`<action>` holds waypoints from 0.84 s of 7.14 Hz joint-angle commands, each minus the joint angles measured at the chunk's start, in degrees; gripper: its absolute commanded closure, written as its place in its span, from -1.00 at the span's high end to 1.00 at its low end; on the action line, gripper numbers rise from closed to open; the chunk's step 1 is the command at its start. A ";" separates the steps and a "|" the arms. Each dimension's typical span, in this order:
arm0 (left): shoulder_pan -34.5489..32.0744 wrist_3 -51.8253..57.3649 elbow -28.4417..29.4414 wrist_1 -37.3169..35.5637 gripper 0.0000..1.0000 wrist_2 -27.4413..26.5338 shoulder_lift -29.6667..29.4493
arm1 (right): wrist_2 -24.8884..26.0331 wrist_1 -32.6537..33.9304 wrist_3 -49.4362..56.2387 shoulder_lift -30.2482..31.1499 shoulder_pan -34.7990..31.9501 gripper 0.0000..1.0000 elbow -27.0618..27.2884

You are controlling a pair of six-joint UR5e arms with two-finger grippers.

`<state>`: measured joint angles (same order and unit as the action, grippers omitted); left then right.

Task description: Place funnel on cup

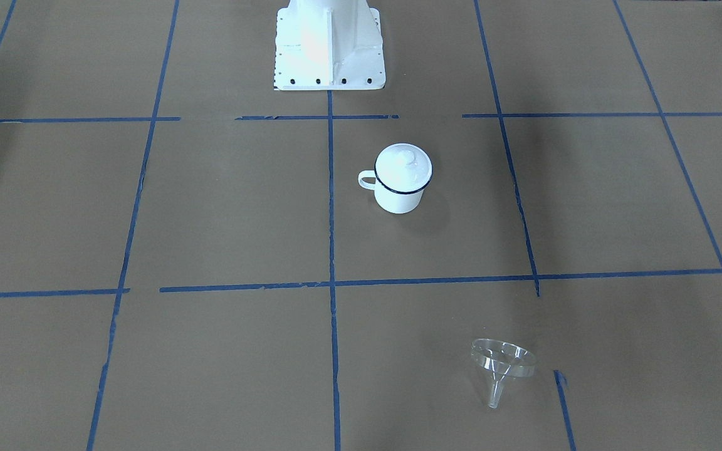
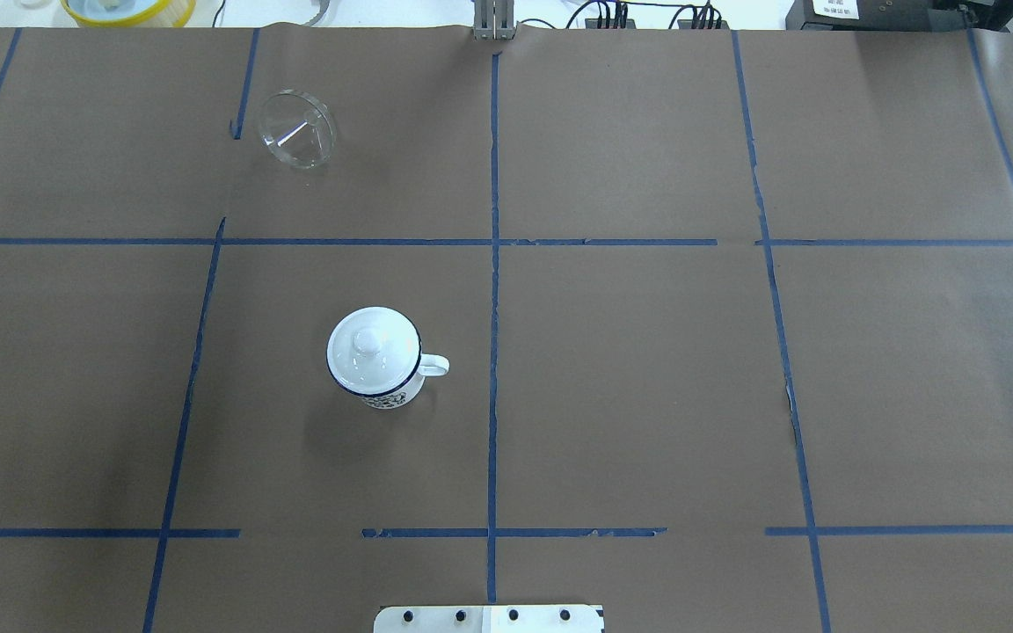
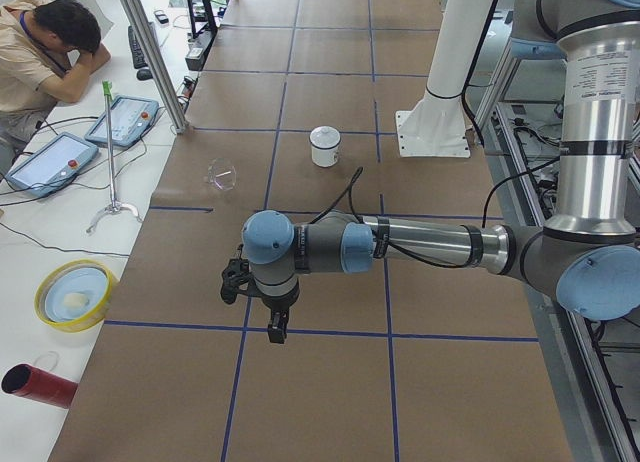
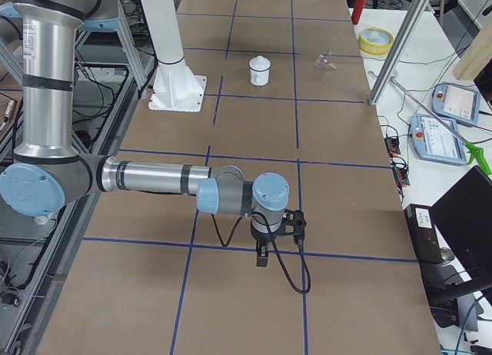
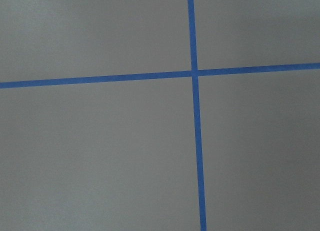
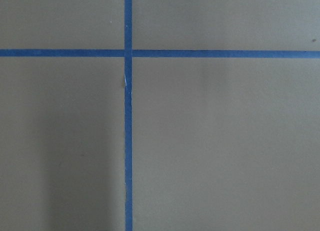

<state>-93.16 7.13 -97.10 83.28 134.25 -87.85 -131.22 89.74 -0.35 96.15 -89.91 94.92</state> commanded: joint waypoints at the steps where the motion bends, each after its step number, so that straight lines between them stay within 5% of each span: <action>1: 0.09 0.42 -0.28 -0.04 1.00 -0.47 -0.13 | 0.00 0.00 0.00 0.00 0.00 1.00 0.00; 4: 0.09 -0.18 -4.64 0.04 1.00 -0.30 -1.09 | 0.00 0.00 0.00 0.00 0.00 1.00 0.00; 6: 0.18 -0.01 -5.04 0.13 1.00 -0.48 -9.48 | 0.00 0.00 0.00 0.00 0.00 1.00 0.00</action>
<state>-93.02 7.05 -102.19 83.33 133.82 -92.12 -131.22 89.74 -0.35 96.15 -89.91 94.92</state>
